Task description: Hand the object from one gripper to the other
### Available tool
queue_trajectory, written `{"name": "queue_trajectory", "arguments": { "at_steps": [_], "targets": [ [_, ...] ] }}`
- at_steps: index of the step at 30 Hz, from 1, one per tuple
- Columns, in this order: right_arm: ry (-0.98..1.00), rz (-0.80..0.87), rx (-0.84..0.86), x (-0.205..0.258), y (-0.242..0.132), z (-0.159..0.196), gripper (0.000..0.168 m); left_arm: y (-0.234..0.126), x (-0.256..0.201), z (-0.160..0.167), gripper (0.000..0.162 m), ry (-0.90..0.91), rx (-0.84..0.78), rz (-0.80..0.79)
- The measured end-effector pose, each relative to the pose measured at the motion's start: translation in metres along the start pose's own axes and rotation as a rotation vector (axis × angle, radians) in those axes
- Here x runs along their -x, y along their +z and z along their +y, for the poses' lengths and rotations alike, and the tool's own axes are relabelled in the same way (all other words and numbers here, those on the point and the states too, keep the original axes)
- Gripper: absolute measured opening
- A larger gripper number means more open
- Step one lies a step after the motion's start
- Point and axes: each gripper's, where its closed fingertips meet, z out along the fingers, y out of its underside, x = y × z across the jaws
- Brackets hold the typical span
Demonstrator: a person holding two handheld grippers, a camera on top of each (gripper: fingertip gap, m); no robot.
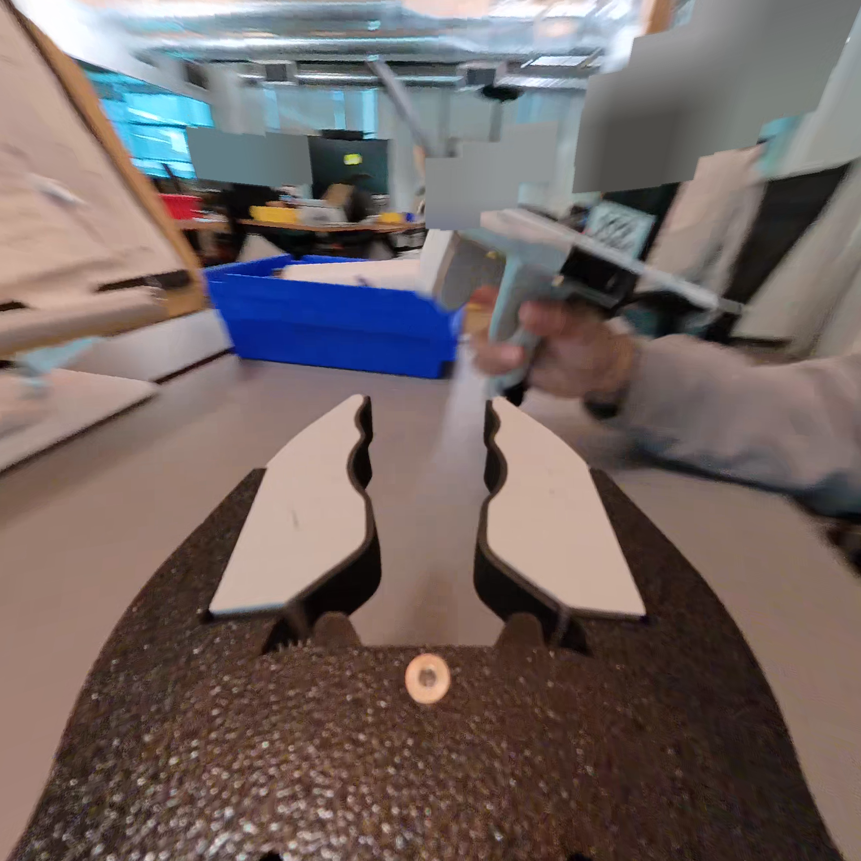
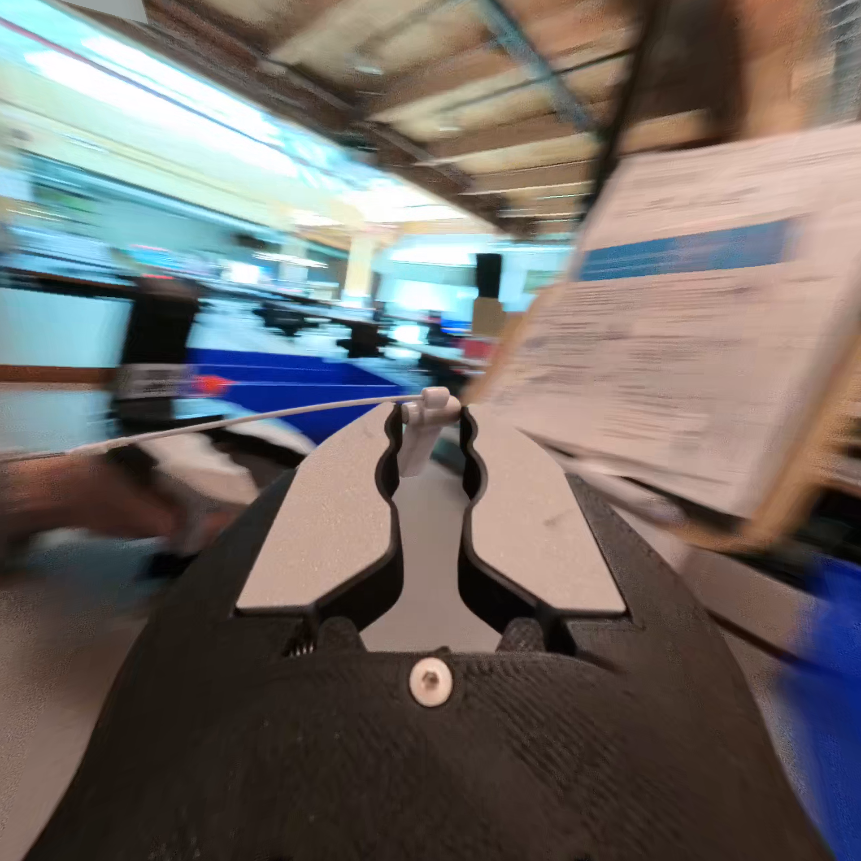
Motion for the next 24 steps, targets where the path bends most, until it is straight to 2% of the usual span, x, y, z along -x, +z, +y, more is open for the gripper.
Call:
{"name": "queue_trajectory", "arguments": {
  "at_steps": [4, 5, 8, 11, 17, 22, 23, 24],
  "targets": [
    [-0.269, 0.570, 0.136, -0.104, -0.059, -0.031, 0.024, -0.002, 0.023, 0.007, 0.048, 0.078, 0.069, -0.179],
    [-0.285, 0.651, 0.191, -0.125, -0.076, -0.034, 0.023, -0.003, 0.025, 0.007, 0.048, 0.076, 0.069, -0.191],
    [-0.183, 0.822, 0.439, -0.178, -0.130, -0.009, 0.024, -0.004, 0.028, 0.008, 0.047, 0.042, 0.075, -0.197],
    [0.002, 0.844, 0.608, -0.205, -0.159, 0.022, 0.023, -0.006, 0.030, 0.006, 0.045, 0.011, 0.063, -0.195],
    [0.114, 0.861, 0.989, -0.254, -0.179, 0.059, 0.024, -0.005, 0.029, 0.006, 0.044, -0.002, 0.064, -0.177],
    [0.221, 0.797, 1.289, -0.258, -0.193, 0.104, 0.024, -0.002, 0.024, 0.009, 0.043, 0.017, 0.087, -0.160],
    [0.220, 0.765, 1.296, -0.254, -0.189, 0.107, 0.027, -0.002, 0.024, 0.009, 0.043, 0.019, 0.088, -0.160],
    [0.213, 0.751, 1.273, -0.252, -0.182, 0.108, 0.038, -0.002, 0.024, 0.009, 0.043, 0.019, 0.088, -0.162]
  ]
}}
